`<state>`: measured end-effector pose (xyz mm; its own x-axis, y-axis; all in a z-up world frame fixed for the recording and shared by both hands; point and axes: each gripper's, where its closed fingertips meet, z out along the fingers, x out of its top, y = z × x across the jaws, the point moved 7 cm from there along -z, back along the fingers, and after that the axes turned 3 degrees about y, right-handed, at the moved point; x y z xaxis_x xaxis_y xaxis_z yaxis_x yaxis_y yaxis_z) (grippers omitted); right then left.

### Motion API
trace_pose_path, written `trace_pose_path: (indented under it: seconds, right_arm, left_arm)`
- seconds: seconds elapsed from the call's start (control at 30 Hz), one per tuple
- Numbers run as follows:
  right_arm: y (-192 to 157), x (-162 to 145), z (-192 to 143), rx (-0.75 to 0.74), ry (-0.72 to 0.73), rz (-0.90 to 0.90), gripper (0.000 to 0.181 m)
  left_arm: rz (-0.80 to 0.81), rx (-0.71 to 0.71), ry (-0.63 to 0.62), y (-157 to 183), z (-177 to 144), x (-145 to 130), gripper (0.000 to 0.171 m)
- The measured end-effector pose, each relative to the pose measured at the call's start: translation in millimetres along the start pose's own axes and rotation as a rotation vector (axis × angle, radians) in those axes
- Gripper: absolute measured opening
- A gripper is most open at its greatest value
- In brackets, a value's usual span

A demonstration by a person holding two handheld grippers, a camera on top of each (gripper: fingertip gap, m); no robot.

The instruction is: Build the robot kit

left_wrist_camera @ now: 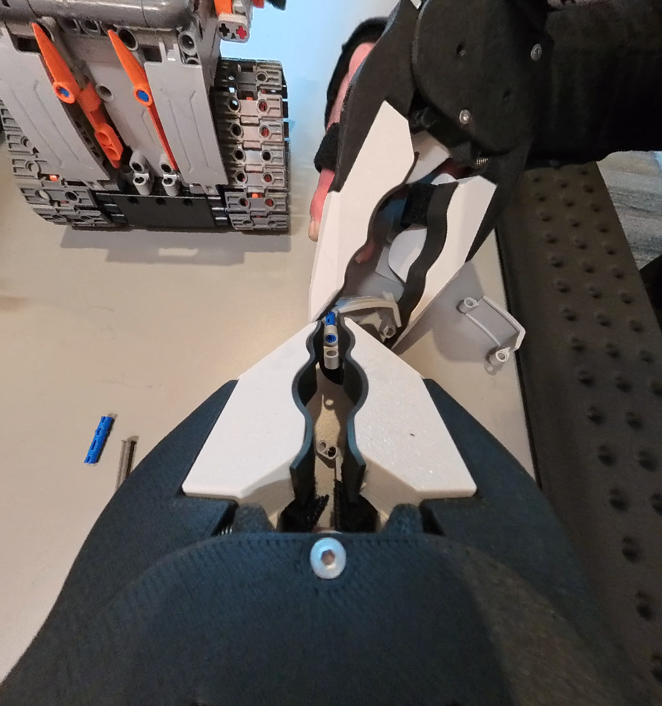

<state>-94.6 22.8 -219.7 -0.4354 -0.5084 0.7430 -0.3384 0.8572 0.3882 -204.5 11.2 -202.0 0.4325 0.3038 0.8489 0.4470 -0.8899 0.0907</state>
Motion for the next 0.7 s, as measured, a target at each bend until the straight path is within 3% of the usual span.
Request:
trace_pose_path:
  seconds: [0.37,0.7]
  right_arm:
    - [-3.4,-2.3,4.3,0.014,-0.024,-0.030,0.044]
    - [-3.8,-0.8,4.7,0.022,-0.068,0.003,0.043]
  left_arm:
    - [0.021,0.007,-0.032,2.1,3.4,-3.0,0.004]
    - [0.106,0.097,-0.085,9.9,7.4,0.1,0.004]
